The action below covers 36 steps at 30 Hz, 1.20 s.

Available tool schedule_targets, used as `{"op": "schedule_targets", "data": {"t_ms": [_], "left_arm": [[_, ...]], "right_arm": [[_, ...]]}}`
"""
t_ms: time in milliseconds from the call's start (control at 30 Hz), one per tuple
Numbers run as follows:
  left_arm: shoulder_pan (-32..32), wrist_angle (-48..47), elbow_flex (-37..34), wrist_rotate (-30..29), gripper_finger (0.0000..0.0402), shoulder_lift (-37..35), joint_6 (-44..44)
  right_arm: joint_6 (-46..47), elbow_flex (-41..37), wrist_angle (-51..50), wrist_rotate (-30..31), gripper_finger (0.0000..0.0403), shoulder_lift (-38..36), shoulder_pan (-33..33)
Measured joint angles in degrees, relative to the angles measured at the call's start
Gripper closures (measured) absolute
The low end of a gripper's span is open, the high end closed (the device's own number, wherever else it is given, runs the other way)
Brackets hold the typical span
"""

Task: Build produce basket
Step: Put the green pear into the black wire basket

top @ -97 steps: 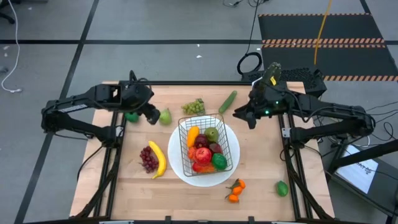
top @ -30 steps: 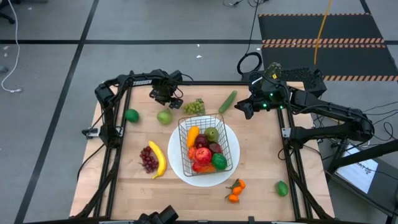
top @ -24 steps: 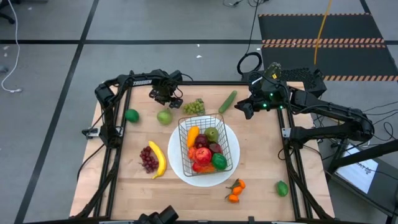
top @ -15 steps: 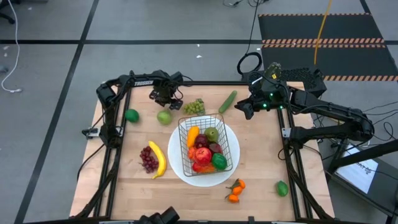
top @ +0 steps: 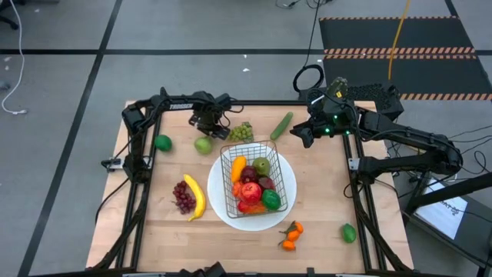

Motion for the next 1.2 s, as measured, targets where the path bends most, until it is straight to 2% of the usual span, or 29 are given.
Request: {"op": "schedule_targets", "data": {"t_ms": [200, 567, 900, 1200], "left_arm": [[-0.3, 0.2, 0.0, 0.0, 0.0317, 0.0, 2.8], [-0.4, 4.4, -4.9, 2.4, 0.039, -0.5, 9.3], [-0.1, 3.0, -2.6, 4.2, 0.0399, -1.8, 13.1], [0.7, 3.9, -0.1, 5.9, 0.0402, -10.9, 15.0]], "right_arm": [[-0.2, 0.0, 0.0, 0.0, 0.0267, 0.0, 0.0], [-0.4, 0.0, 0.0, 0.0, 0.0267, 0.0, 0.0], [-0.4, 0.0, 0.0, 0.0, 0.0267, 0.0, 0.0], [-0.2, 0.0, 0.0, 0.0, 0.0267, 0.0, 0.0]]}}
